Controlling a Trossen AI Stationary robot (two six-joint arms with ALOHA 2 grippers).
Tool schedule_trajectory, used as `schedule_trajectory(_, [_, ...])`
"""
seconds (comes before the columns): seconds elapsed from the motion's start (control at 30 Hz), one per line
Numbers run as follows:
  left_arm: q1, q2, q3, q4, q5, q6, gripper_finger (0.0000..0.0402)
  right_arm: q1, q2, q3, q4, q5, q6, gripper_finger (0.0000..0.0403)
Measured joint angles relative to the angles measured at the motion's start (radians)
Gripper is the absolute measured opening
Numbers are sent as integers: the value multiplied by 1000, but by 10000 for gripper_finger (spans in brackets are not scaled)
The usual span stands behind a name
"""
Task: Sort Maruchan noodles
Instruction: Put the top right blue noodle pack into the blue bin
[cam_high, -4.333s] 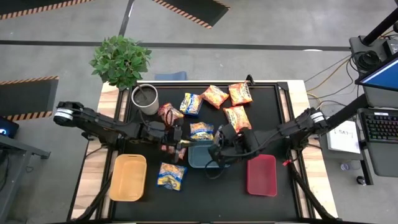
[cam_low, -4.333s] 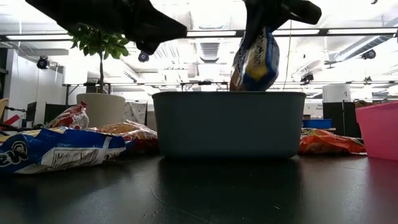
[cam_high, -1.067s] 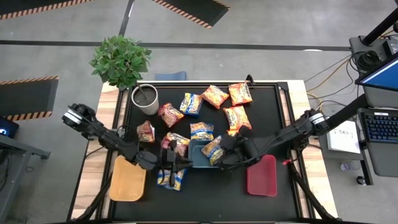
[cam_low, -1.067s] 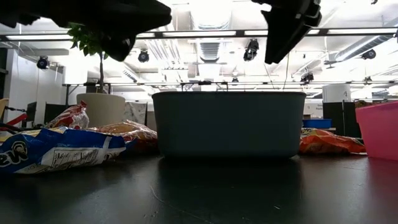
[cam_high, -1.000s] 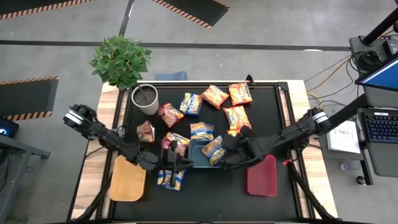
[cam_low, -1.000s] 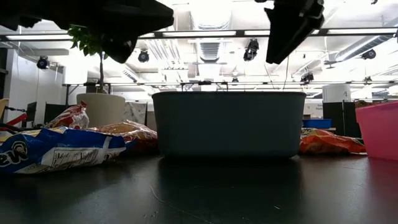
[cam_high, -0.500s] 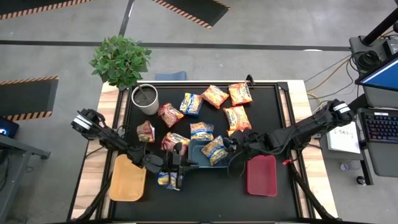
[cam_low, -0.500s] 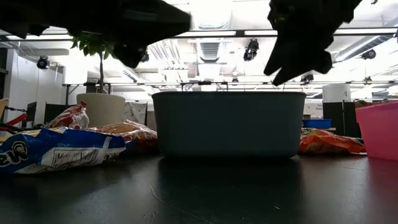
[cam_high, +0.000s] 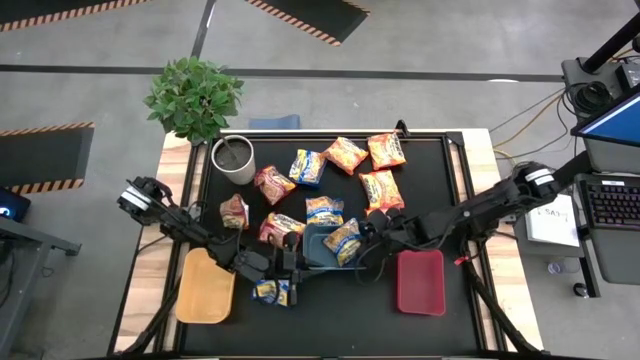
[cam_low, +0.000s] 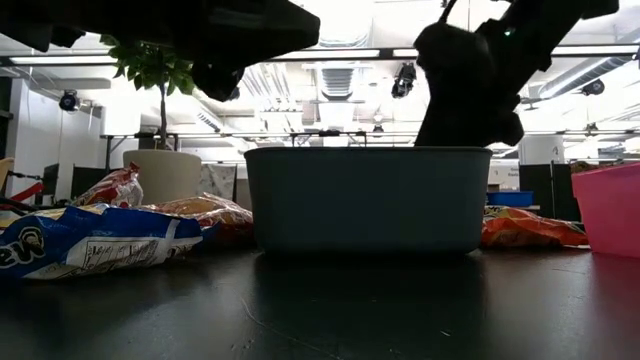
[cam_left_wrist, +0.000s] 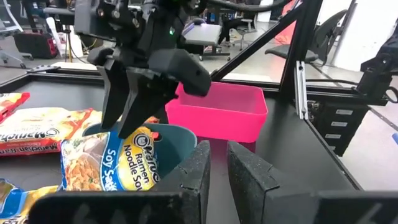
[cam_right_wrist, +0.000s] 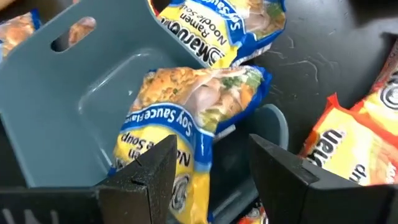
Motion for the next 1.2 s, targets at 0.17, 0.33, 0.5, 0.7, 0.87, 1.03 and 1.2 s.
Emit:
schedule_trajectory(0.17, [0,-2,0,0,0,-4,38,-20,57,40,-4,6,-44,183])
schedule_trajectory(0.33, [0,-2,0,0,0,-8,38,-39,95,70,-7,5,-70,180])
schedule_trajectory(0.5, [0,-2,0,-9,1,-8,38,-43,100,77,-8,5,-70,137])
schedule_trajectory(0.7, [0,-2,0,-16,1,-16,38,-43,91,76,-7,3,-69,33])
schedule_trajectory(0.87, [2,-2,0,-17,-16,-14,38,-43,82,85,-19,2,-85,10])
schedule_trajectory(1.03, [19,-2,-1,-61,-91,0,38,-42,79,156,-129,3,-84,8])
schedule_trajectory(1.2, [30,-2,-1,-85,-92,-5,38,-33,80,265,-305,5,-72,8])
